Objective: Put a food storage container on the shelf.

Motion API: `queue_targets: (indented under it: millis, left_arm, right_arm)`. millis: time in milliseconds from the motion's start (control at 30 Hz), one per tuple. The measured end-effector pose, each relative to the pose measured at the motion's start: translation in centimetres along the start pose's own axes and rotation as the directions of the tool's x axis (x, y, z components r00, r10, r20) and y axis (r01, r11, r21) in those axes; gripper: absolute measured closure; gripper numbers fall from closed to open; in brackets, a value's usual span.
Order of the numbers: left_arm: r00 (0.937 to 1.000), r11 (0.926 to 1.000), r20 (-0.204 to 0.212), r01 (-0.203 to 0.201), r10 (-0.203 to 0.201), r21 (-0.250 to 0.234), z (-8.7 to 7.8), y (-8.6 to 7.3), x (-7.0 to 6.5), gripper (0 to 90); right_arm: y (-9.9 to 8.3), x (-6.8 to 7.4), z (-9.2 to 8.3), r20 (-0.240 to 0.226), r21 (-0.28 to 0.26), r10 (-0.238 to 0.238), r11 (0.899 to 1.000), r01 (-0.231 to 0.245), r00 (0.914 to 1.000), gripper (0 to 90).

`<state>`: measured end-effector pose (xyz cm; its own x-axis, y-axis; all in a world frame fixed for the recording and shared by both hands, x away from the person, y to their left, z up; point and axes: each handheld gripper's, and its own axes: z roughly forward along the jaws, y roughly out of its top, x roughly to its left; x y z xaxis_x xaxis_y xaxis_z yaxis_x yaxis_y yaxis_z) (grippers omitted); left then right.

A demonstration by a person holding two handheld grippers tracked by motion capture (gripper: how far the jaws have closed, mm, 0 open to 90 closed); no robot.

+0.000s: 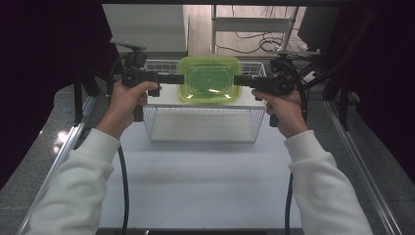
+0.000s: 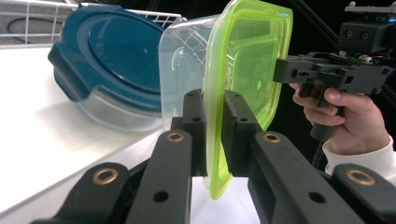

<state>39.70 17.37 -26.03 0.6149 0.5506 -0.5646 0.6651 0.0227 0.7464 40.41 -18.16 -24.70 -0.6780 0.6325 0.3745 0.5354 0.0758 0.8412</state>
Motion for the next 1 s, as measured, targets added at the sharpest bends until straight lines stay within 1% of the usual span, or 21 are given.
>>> queue_targets:
  millis: [267, 333, 400, 500, 600, 700, 733, 767, 833, 900, 967, 1000]
  left_arm:
    - [0.9997, 0.9998, -0.014, 0.018, -0.018, 0.012, 1.0, 2.7, 0.7, 81.4]
    - [0.9996, 0.9996, -0.016, 0.024, -0.023, 0.015, 1.2, 3.1, 1.0, 81.4]
    - [0.9995, 0.9995, -0.014, 0.029, -0.029, 0.014, 1.3, 3.4, 1.3, 81.4]
    - [0.9983, 0.9983, -0.008, 0.058, -0.058, 0.012, 1.6, 3.8, 2.1, 81.5]
    - [0.9967, 0.9965, -0.002, 0.081, -0.081, 0.022, 1.9, 4.0, 2.9, 81.4]
    - [0.9949, 0.9946, -0.016, 0.100, -0.100, 0.027, 2.4, 4.0, 3.6, 81.3]
    - [0.9944, 0.9941, -0.021, 0.105, -0.104, 0.030, 2.6, 4.0, 3.9, 81.3]
    - [0.9938, 0.9936, -0.014, 0.111, -0.110, 0.022, 2.6, 4.1, 4.1, 81.2]
    - [0.9926, 0.9925, -0.008, 0.122, -0.122, 0.016, 2.7, 4.2, 4.3, 81.2]
    - [0.9907, 0.9907, -0.007, 0.136, -0.136, 0.010, 2.9, 4.3, 4.5, 80.9]
    - [0.9855, 0.9855, -0.007, 0.169, -0.169, 0.003, 3.1, 4.5, 4.9, 80.2]
    - [0.9839, 0.9839, -0.007, 0.179, -0.179, -0.002, 3.2, 4.5, 5.0, 79.7]
  right_arm:
    - [1.8, -1.4, 0.6, 0.004, 0.000, 0.042, 0.999, -0.042, 0.9991, 78.6]
    - [2.2, -1.8, 0.9, 0.003, 0.002, 0.054, 0.999, -0.054, 0.9985, 78.6]
    - [2.7, -2.1, 1.2, 0.007, 0.003, 0.068, 0.998, -0.068, 0.9977, 78.7]
    - [3.4, -2.4, 1.7, 0.015, 0.015, 0.075, 0.997, -0.075, 0.9971, 78.7]
    - [3.8, -2.8, 2.2, 0.021, 0.027, 0.089, 0.996, -0.089, 0.9958, 78.7]
    - [3.8, -3.4, 2.8, 0.027, 0.037, 0.109, 0.993, -0.110, 0.9937, 78.7]
    - [3.8, -3.6, 3.1, 0.030, 0.044, 0.117, 0.992, -0.118, 0.9926, 78.6]
    - [3.7, -3.8, 3.4, 0.033, 0.050, 0.128, 0.990, -0.130, 0.9912, 78.6]
    - [3.7, -4.3, 3.6, 0.020, 0.046, 0.154, 0.987, -0.155, 0.9878, 78.5]
    - [3.8, -4.9, 3.9, 0.009, 0.043, 0.190, 0.981, -0.190, 0.9817, 78.1]
    - [3.9, -5.4, 4.2, 0.000, 0.037, 0.224, 0.974, -0.224, 0.9746, 77.6]
    - [4.0, -5.6, 4.3, 0.001, 0.038, 0.234, 0.972, -0.234, 0.9723, 77.2]
